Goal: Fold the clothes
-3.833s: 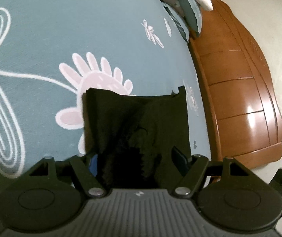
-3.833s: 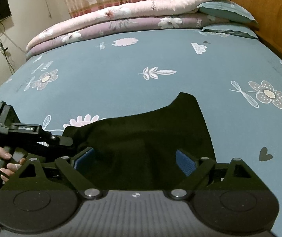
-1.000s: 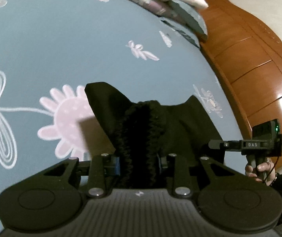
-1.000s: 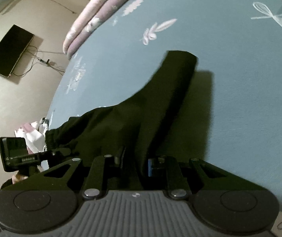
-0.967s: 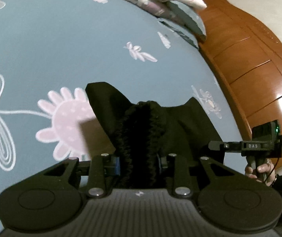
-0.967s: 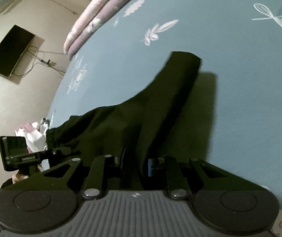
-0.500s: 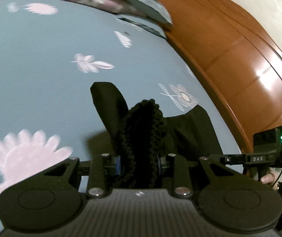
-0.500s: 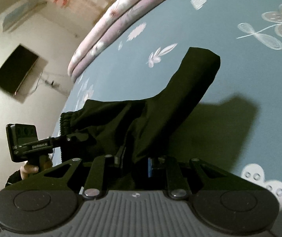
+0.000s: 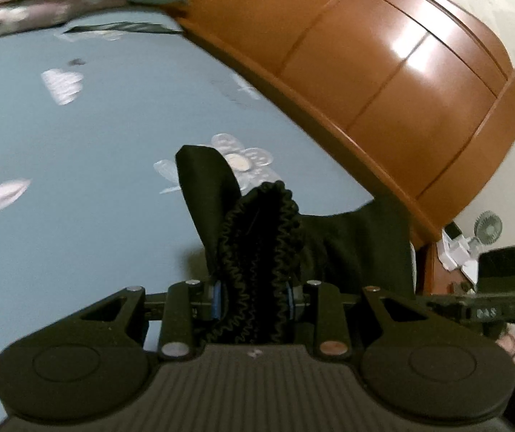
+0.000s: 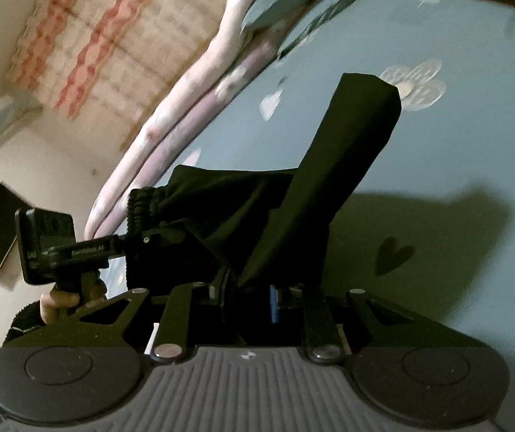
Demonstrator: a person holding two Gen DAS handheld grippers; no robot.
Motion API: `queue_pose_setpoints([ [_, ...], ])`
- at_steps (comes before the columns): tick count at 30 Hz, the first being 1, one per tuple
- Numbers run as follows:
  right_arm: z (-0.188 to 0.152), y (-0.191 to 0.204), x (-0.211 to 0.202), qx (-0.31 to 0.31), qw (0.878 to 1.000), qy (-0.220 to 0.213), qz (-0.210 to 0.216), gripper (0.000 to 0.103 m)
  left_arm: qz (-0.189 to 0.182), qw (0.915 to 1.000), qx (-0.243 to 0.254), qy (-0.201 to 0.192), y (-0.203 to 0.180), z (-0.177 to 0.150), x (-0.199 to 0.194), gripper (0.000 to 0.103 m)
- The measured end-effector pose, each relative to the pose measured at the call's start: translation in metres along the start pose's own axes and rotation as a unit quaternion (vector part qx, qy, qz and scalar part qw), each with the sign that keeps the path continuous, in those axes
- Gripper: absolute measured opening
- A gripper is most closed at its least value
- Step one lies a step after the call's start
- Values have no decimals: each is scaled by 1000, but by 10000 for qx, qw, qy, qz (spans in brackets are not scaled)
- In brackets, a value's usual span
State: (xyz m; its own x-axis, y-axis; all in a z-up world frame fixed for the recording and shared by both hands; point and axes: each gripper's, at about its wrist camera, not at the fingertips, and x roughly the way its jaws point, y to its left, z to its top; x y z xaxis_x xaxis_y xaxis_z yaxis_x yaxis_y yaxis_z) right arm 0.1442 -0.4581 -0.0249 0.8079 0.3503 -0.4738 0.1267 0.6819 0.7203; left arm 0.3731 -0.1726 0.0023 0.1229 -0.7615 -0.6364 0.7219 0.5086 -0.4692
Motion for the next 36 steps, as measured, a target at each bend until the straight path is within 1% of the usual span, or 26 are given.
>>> queue_pose_setpoints([
  [4,4,-12,-23,201,9987,-470,-89,26,-161,9994,295,126,-24,35,37,28],
  [8,8,-26,-33,406,9953,-859,-170,26,-250,9976,617,209,-55,62,65,28],
  [11,11,-38,-39,637,9915,-1113,-227,26,-276,9967,721,270,-69,81,88,28],
  [14,15,-50,-37,879,9867,-1342,-281,26,-210,9949,923,362,-86,97,113,28],
  [21,23,-72,-27,1195,9799,-1574,-276,28,-91,9916,1179,529,-105,117,153,28],
  [25,27,-86,-19,1305,9774,-1613,-403,28,0,9884,1359,684,-111,121,177,28],
  [33,19,-111,-23,1538,9730,-1645,-497,31,107,9856,1483,802,-107,125,195,30],
  [35,17,-115,-24,1587,9722,-1634,-546,33,137,9854,1501,794,-106,126,197,31],
  [36,16,-117,-23,1616,9715,-1632,-580,33,156,9853,1508,783,-106,127,197,34],
])
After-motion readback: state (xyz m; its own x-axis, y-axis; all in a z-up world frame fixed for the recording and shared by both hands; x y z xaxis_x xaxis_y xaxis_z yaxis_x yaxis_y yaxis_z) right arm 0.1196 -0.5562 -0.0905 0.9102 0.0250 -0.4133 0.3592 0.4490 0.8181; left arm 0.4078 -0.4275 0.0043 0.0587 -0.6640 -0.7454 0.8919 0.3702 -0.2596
